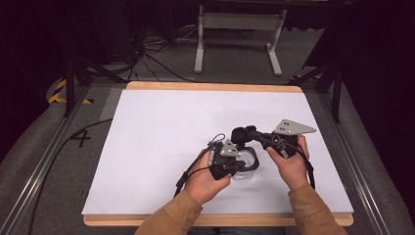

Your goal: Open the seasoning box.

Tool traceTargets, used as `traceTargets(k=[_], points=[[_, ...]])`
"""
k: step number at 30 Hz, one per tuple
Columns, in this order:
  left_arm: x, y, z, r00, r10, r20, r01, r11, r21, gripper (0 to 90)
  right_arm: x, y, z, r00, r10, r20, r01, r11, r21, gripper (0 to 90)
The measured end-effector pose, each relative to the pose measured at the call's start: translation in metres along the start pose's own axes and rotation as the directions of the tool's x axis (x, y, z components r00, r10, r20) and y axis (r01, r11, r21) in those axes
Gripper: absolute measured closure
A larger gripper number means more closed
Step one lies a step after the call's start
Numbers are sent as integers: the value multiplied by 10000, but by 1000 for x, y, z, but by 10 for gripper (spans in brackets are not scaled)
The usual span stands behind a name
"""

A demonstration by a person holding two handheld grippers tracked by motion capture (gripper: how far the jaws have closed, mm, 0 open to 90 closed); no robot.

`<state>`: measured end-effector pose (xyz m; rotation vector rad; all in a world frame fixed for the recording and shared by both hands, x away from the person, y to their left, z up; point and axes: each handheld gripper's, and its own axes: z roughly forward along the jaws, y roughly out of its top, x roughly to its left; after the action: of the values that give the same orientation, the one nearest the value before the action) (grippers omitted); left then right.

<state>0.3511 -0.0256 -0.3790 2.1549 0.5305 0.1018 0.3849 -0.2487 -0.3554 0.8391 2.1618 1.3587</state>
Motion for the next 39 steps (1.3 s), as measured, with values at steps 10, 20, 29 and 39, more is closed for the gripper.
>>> traceTargets(k=[10,20,29,39], points=[[-1,0,0,10000,22,-64,-22,10000,-45,900,-5,-2,8,9992,340,195,-339,9994,-50,900],[0,2,-5,9999,-40,139,38,10000,88,898,2,-2,-5,9999,36,100,-37,10000,85,900],[3,7,-29,10000,41,-45,-42,10000,-82,873,2,-11,-34,9994,-31,356,13,9987,505,900],[25,-4,-50,9986,-475,-252,478,9988,112,838,7,-43,-41,9996,225,169,-255,9776,2091,900]])
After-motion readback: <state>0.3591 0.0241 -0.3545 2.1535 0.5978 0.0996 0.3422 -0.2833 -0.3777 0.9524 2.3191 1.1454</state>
